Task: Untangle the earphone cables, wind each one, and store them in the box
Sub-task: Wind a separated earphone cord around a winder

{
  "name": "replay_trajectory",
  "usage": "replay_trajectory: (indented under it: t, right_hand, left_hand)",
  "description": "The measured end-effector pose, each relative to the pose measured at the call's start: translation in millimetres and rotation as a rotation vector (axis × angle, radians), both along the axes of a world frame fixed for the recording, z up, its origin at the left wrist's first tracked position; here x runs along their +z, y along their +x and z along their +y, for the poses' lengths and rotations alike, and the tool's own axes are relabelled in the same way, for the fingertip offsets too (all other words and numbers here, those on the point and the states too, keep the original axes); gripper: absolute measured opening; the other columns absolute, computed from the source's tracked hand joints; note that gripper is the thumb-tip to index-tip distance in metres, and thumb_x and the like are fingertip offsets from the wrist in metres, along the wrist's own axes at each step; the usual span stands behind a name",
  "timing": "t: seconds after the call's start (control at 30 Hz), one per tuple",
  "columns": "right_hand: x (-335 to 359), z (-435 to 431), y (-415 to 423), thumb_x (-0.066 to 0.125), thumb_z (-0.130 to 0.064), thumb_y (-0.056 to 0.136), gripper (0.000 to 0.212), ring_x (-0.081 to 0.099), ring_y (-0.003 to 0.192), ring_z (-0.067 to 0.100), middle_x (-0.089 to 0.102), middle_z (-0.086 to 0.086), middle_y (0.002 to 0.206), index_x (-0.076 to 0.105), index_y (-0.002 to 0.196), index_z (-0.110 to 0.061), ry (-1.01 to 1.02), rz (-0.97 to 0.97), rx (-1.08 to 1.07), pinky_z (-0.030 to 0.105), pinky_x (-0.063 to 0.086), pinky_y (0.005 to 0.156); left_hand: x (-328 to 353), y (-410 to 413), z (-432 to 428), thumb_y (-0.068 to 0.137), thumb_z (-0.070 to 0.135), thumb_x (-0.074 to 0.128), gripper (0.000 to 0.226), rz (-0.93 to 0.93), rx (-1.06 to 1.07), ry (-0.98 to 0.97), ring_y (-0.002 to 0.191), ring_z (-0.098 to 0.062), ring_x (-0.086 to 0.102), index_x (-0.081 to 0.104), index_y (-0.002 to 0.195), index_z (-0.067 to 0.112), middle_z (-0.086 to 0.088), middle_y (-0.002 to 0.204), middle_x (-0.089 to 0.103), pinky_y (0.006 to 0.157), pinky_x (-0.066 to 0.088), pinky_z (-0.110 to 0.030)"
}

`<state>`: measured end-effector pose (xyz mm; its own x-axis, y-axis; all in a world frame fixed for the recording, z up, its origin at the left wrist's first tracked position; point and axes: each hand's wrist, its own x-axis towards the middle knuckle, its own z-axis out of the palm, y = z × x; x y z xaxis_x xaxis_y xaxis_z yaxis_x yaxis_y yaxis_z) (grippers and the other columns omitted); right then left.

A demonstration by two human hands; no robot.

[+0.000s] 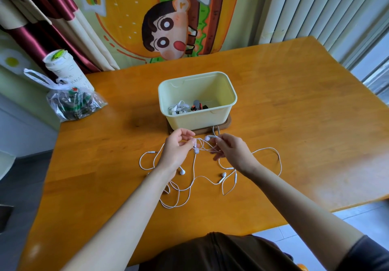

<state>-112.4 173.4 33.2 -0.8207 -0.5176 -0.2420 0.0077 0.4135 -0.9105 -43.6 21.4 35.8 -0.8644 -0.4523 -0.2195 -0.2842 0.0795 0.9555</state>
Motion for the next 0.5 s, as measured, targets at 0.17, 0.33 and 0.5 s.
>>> replay_trajectory:
  t: [0.17,0.33,0.5]
  right_hand:
    - [0.3,0.9,1.7,0.041,-0.025,0.100,0.026,0.056,0.058,0.012,0.063,0.002,0.090,0.051,0.123,-0.015,0.168,0.101,0.109,0.010,0.043,0.052]
    - [1.2,-3.3,4.3,0.052,-0.030,0.095,0.026,0.062,0.069,0.012,0.063,0.003,0.104,0.059,0.116,-0.015,0.107,0.183,0.196,0.011,0.044,0.056]
    - [6.5,-5.1,6.2,0.058,-0.019,0.092,0.010,0.059,0.059,0.004,0.065,-0.001,0.077,0.062,0.090,-0.010,0.069,0.192,0.134,0.013,0.045,0.049]
  left_hand:
    - [2.0,-0.5,2.5,0.089,0.004,0.062,0.016,0.016,-0.007,0.017,0.084,-0.011,0.061,0.059,0.090,0.020,-0.002,0.089,0.063,0.074,0.049,-0.016]
    - [1.7,-0.4,3.4,0.089,0.009,0.064,0.013,-0.040,-0.094,-0.003,0.092,-0.016,0.063,0.059,0.097,0.017,-0.009,0.096,0.067,0.083,0.051,-0.024]
    - [5.3,0.9,7.1,0.092,0.004,0.058,0.014,-0.043,-0.114,0.018,0.084,-0.016,0.065,0.055,0.101,0.015,-0.010,0.094,0.063,0.076,0.053,-0.023]
